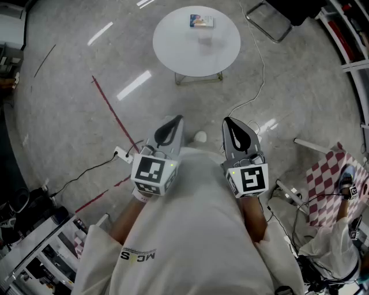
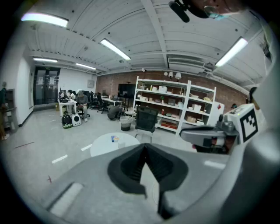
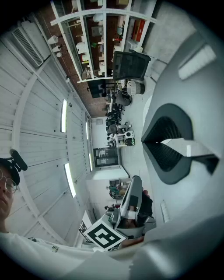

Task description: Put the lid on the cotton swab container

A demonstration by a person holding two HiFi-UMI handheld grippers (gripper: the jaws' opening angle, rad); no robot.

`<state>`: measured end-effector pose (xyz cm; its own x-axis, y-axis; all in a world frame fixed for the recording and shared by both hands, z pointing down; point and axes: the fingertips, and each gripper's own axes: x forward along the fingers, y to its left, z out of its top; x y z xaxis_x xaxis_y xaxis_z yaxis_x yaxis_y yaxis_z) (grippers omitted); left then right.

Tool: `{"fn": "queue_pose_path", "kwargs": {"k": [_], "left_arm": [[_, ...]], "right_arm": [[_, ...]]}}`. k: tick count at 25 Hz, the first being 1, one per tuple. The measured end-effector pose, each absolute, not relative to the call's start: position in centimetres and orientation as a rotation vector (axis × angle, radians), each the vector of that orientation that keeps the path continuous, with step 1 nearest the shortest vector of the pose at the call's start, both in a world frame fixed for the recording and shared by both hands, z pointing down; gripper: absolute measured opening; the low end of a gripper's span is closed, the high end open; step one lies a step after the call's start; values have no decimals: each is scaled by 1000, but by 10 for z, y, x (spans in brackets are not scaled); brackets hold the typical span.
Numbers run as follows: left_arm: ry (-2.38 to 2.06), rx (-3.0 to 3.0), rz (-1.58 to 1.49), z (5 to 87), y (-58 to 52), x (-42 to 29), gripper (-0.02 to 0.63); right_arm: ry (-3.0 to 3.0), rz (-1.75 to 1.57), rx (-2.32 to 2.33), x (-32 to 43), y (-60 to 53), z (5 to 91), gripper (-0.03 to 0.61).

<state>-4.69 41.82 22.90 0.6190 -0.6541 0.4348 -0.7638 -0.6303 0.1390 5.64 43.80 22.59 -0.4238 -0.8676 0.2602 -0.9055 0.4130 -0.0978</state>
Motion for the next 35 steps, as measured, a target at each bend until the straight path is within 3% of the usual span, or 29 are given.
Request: {"fn": "queue_pose_path", "kwargs": {"k": [20,35], "left_arm": [[-1084,2533,547,236,399,-37,0],[-974,2479,543,270,163,-34,0]], "right_arm": [[-2485,452,1663,73,422,232,0],[-2366,525,1643,76,203,253,0]]}}
